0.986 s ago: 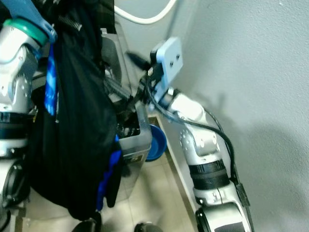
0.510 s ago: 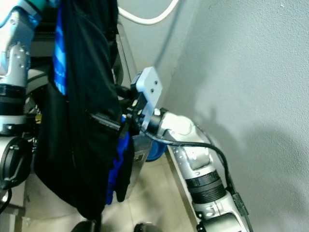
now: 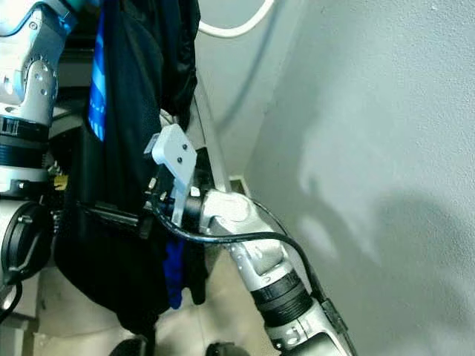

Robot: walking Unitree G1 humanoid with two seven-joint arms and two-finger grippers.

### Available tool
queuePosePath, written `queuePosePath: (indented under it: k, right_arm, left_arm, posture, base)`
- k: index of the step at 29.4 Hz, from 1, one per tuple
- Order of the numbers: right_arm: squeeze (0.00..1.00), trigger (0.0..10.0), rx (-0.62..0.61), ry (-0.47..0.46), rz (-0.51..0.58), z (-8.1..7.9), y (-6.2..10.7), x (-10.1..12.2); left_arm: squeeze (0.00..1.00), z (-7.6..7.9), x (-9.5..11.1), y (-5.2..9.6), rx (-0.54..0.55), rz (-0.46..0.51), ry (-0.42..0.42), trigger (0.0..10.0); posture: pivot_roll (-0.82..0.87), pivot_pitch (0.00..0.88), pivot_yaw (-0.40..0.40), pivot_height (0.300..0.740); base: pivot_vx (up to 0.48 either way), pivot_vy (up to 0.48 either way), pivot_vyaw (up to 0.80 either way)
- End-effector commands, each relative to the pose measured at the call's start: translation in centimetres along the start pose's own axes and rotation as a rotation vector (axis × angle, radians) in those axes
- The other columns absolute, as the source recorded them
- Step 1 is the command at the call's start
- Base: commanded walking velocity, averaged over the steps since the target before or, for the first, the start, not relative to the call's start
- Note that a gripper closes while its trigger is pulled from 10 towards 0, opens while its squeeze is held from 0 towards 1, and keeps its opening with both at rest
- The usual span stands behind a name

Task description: Clothes washing

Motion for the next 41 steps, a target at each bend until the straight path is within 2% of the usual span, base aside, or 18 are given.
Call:
queuePosePath:
  k: [1, 3, 5, 6, 19, 21, 22, 25, 26, 27, 28, 30, 33, 36, 38, 39, 41]
  right_arm:
    - [0.0, 0.0, -0.035, -0.024, 0.001, 0.6, -0.1, -0.3]
    - [0.0, 0.0, -0.104, -0.034, 0.012, 1.9, -0.3, -0.1]
    - [0.0, 0.0, -0.104, -0.034, 0.012, 1.9, -0.3, -0.1]
    - [0.0, 0.0, -0.131, -0.039, 0.015, 2.4, -0.2, 0.0]
    - [0.0, 0.0, -0.204, -0.023, 0.002, 3.9, -0.1, -0.1]
    - [0.0, 0.0, -0.294, 0.027, -0.016, 5.7, -0.1, 0.0]
    - [0.0, 0.0, -0.36, 0.051, -0.025, 7.2, -0.2, 0.3]
    - [0.0, 0.0, -0.403, 0.064, -0.029, 8.1, -0.3, 0.5]
    - [0.0, 0.0, -0.45, 0.097, -0.042, 9.3, -0.6, 0.9]
    - [0.0, 4.0, -0.498, 0.148, -0.049, 10.7, -1.1, 1.8]
    - [0.0, 10.0, -0.533, 0.196, -0.053, 11.8, -1.7, 2.8]
    - [0.0, 10.0, -0.533, 0.196, -0.053, 11.8, -1.7, 2.8]
    - [0.0, 10.0, -0.581, 0.264, -0.014, 13.8, -4.0, 6.7]
    - [0.0, 10.0, -0.585, 0.252, 0.014, 14.0, -4.7, 7.8]
    - [0.0, 10.0, -0.62, 0.187, 0.118, 14.4, -5.8, 10.4]
    - [0.0, 10.0, -0.658, 0.139, 0.178, 14.8, -5.8, 11.6]
    - [0.0, 10.0, -0.683, 0.106, 0.218, 15.0, -5.8, 12.4]
  left_arm:
    - [0.0, 0.5, 1.1, -0.6, -0.024, 0.034, -0.014, 10.0]
    - [0.0, 0.5, 0.9, -0.6, -0.022, 0.031, -0.014, 10.0]
    - [0.0, 0.5, 0.9, -0.6, -0.022, 0.031, -0.014, 10.0]
    - [0.0, 0.5, 0.8, -0.5, -0.021, 0.029, -0.015, 10.0]
    - [0.0, 0.4, 0.4, -0.4, -0.018, 0.025, -0.017, 10.0]
    - [0.0, 0.3, 0.5, -0.2, -0.014, 0.034, -0.016, 10.0]
    - [0.0, 0.3, 0.7, -0.1, -0.011, 0.042, -0.015, 10.0]
    - [0.0, 0.3, 0.9, 0.0, -0.009, 0.048, -0.014, 10.0]
    - [0.0, 0.4, 1.1, 0.1, -0.006, 0.057, -0.011, 10.0]
    - [0.0, 0.6, 1.2, 0.4, -0.006, 0.065, -0.01, 10.0]
    - [0.0, 0.9, 1.3, 0.7, -0.006, 0.072, -0.009, 10.0]
    - [0.0, 0.9, 1.3, 0.7, -0.006, 0.072, -0.009, 10.0]
    - [0.0, 1.8, 0.7, 2.0, 0.019, 0.073, -0.031, 10.0]
    - [0.0, 1.8, 0.7, 2.3, 0.037, 0.074, -0.047, 10.0]
    - [0.0, 0.9, 1.2, 2.9, 0.135, 0.105, -0.146, 10.0]
    - [0.0, 0.0, 1.4, 3.2, 0.19, 0.113, -0.185, 10.0]
    - [0.0, -0.6, 1.5, 3.4, 0.226, 0.117, -0.207, 10.0]
  posture:
    - [0.09, 0.101, -0.038, 0.74]
    - [0.09, 0.101, -0.039, 0.74]
    - [0.09, 0.101, -0.039, 0.74]
    - [0.09, 0.102, -0.037, 0.74]
    - [0.09, 0.1, -0.035, 0.74]
    - [0.09, 0.098, -0.036, 0.74]
    - [0.09, 0.096, -0.035, 0.74]
    - [0.09, 0.094, -0.036, 0.74]
    - [0.08, 0.091, -0.034, 0.74]
    - [0.07, 0.088, -0.033, 0.74]
    - [0.07, 0.088, -0.033, 0.74]
    - [0.07, 0.088, -0.033, 0.74]
    - [0.06, 0.086, -0.049, 0.74]
    - [0.06, 0.086, -0.051, 0.74]
    - [0.08, 0.09, -0.062, 0.74]
    - [0.09, 0.092, -0.07, 0.74]
    - [0.09, 0.092, -0.07, 0.74]
  base:
    - [0.0, 0.0, 0.0]
    - [0.0, 0.0, 0.0]
    - [0.0, 0.0, 0.0]
    - [0.0, 0.0, 0.0]
    - [0.0, 0.0, 0.0]
    - [0.0, 0.0, 0.0]
    - [0.0, 0.0, 0.0]
    - [0.0, 0.0, 0.0]
    - [0.0, 0.0, 0.0]
    - [0.0, 0.0, 0.0]
    - [0.0, 0.0, 0.0]
    - [0.0, 0.0, 0.0]
    - [0.0, 0.0, 0.0]
    - [0.0, 0.0, 0.0]
    - [0.0, 0.0, 0.0]
    - [0.0, 0.0, 0.0]
    - [0.0, 0.0, 0.0]
Point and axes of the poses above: a point about 5 cm out from each wrist's last joint towards the gripper, its own y axis pointing back from the gripper into the wrist, its own x axis along the axis of the wrist's last joint, z = x × y, the point moved 6 cm from there along -y, pointing out of the wrist towards the gripper, and after that the axes turned 10 degrees about y, right-handed, at the moved point
